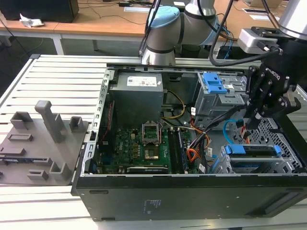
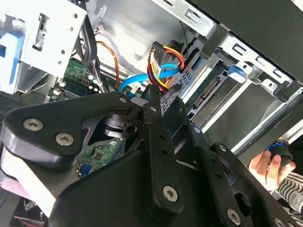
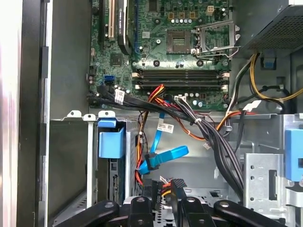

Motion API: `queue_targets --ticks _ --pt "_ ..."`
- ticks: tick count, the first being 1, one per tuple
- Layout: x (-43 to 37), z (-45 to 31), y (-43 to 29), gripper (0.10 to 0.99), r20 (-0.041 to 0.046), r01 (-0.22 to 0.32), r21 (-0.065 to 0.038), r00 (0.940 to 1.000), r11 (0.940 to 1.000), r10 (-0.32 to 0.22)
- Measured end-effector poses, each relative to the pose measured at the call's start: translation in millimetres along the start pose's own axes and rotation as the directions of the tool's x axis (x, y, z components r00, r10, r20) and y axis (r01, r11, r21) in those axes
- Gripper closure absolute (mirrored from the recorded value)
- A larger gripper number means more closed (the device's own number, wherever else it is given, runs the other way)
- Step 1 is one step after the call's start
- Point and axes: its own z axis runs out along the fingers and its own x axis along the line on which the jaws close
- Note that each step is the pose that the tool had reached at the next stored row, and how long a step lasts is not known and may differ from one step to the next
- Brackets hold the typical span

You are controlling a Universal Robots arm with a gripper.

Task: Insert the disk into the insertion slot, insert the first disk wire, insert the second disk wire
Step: 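Insert the first disk wire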

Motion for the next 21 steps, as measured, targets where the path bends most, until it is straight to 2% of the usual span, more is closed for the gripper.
queue_targets --ticks 2,8,13,15,21 --pt "0.7 3.2 -0.1 0.784 -0.0030 0.000 0.000 1.0000 1.0000 0.000" --pt "1.0 6.5 -0.2 0.784 -0.0220 -0.001 0.000 0.9998 1.0000 0.001" --pt "1.0 6.6 -0.3 0.800 -0.0225 -0.001 0.000 0.9997 1.0000 0.001" --pt "1.0 6.6 -0.3 0.918 -0.0227 -0.001 0.000 0.9997 1.0000 0.001" --pt "1.0 6.6 -0.3 0.918 -0.0233 -0.001 0.000 0.9997 1.0000 0.001"
